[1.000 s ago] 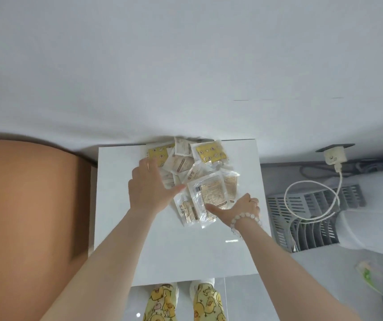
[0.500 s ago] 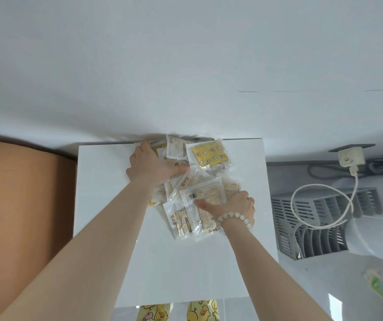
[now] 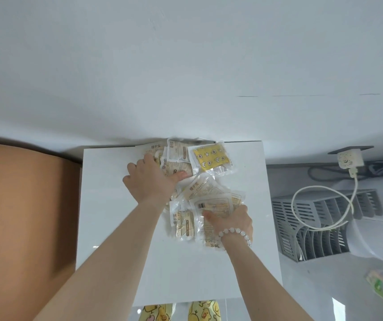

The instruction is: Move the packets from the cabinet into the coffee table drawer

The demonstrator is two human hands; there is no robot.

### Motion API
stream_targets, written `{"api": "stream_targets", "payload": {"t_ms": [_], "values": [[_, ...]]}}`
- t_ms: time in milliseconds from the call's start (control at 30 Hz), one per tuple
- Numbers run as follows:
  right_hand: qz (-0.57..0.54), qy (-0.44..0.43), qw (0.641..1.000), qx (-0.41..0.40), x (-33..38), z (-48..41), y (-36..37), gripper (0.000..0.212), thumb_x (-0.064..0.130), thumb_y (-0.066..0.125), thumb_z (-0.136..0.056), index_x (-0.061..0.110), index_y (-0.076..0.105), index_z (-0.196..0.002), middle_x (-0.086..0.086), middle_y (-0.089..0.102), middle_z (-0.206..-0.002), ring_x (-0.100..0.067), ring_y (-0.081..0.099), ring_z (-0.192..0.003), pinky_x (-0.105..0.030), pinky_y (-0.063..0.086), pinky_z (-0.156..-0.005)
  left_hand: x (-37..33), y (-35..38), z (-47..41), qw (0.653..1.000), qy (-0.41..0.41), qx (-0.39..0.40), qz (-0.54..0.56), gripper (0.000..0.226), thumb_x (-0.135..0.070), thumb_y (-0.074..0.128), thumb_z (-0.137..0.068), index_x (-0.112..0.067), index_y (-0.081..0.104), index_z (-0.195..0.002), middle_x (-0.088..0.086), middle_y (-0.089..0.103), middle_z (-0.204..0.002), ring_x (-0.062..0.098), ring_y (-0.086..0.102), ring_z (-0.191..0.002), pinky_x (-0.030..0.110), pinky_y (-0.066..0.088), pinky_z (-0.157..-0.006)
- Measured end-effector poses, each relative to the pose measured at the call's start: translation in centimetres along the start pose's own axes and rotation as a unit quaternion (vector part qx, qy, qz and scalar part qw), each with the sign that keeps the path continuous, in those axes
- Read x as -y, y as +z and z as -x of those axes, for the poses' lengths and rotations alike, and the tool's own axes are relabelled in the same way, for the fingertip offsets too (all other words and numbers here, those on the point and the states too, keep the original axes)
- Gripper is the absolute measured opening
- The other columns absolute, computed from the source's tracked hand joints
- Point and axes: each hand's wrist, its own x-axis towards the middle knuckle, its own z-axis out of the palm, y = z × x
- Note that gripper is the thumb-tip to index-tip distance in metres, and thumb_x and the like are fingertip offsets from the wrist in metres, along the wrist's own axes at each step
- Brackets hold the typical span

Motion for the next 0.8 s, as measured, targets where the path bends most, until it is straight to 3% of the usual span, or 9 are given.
{"api": "stream_targets", "payload": {"t_ms": [133,200,267,333,567,800], "values": [[-0.013,0.002,1.0,0.006,-0.8,0.2,0.2,0.072,0.051,0.074,-0.073,0.007,0.041,-0.118,-0.011,0.059,-0.111,-0.031,0.059,-0.104,-0.034,0.044,-0.069,1.6,0.0,0.8,0.998,-0.027,0.033,0.055,0.065,-0.068,0.068,-0.066,-0.012,0.052,-0.094,-0.001,0.052,-0.086,0.027,0.048,-0.106,0.037,0.035,-0.086],[-0.011,0.0,1.0,0.009,-1.3,0.5,0.2,0.069,0.05,0.073,-0.074,0.007,0.041,-0.117,-0.01,0.059,-0.11,-0.03,0.06,-0.102,-0.034,0.045,-0.068,2.6,0.3,1.3,0.99,-0.051,0.055,0.118,0.058,-0.064,0.072,-0.065,-0.014,0.044,-0.074,-0.003,0.048,-0.073,0.025,0.051,-0.088,0.034,0.039,-0.073],[-0.008,-0.005,1.0,0.007,-1.7,0.9,0.2,0.068,0.05,0.073,-0.075,0.008,0.041,-0.118,-0.01,0.06,-0.111,-0.03,0.06,-0.102,-0.033,0.044,-0.068,3.6,0.4,1.8,0.976,-0.088,0.074,0.187,0.058,-0.058,0.077,-0.064,-0.014,0.04,-0.067,-0.003,0.043,-0.063,0.02,0.048,-0.066,0.028,0.035,-0.055],[-0.011,-0.01,1.0,0.004,-2.4,1.1,0.0,0.069,0.05,0.072,-0.075,0.009,0.04,-0.121,-0.01,0.06,-0.114,-0.031,0.059,-0.104,-0.034,0.044,-0.07,4.4,0.4,2.2,0.969,-0.1,0.082,0.21,0.057,-0.055,0.077,-0.066,-0.014,0.038,-0.063,-0.003,0.039,-0.057,0.016,0.042,-0.053,0.027,0.029,-0.048],[-0.043,-0.015,0.999,-0.024,-3.7,2.4,-1.0,0.063,0.046,0.069,-0.08,0.009,0.042,-0.123,-0.01,0.061,-0.115,-0.03,0.061,-0.102,-0.031,0.045,-0.07,5.7,-0.9,3.2,0.948,-0.12,0.112,0.271,0.055,-0.047,0.075,-0.074,-0.012,0.038,-0.053,0.0,0.036,-0.05,0.018,0.039,-0.048,0.027,0.032,-0.05],[-0.07,-0.024,0.996,-0.059,-3.4,3.7,-2.0,0.066,0.047,0.072,-0.074,0.013,0.047,-0.124,-0.007,0.065,-0.108,-0.028,0.064,-0.097,-0.039,0.054,-0.079,6.4,-3.4,5.4,0.938,-0.142,0.093,0.302,0.045,-0.047,0.069,-0.08,-0.005,0.058,-0.069,0.005,0.056,-0.06,0.018,0.054,-0.054,0.025,0.041,-0.05]]}}
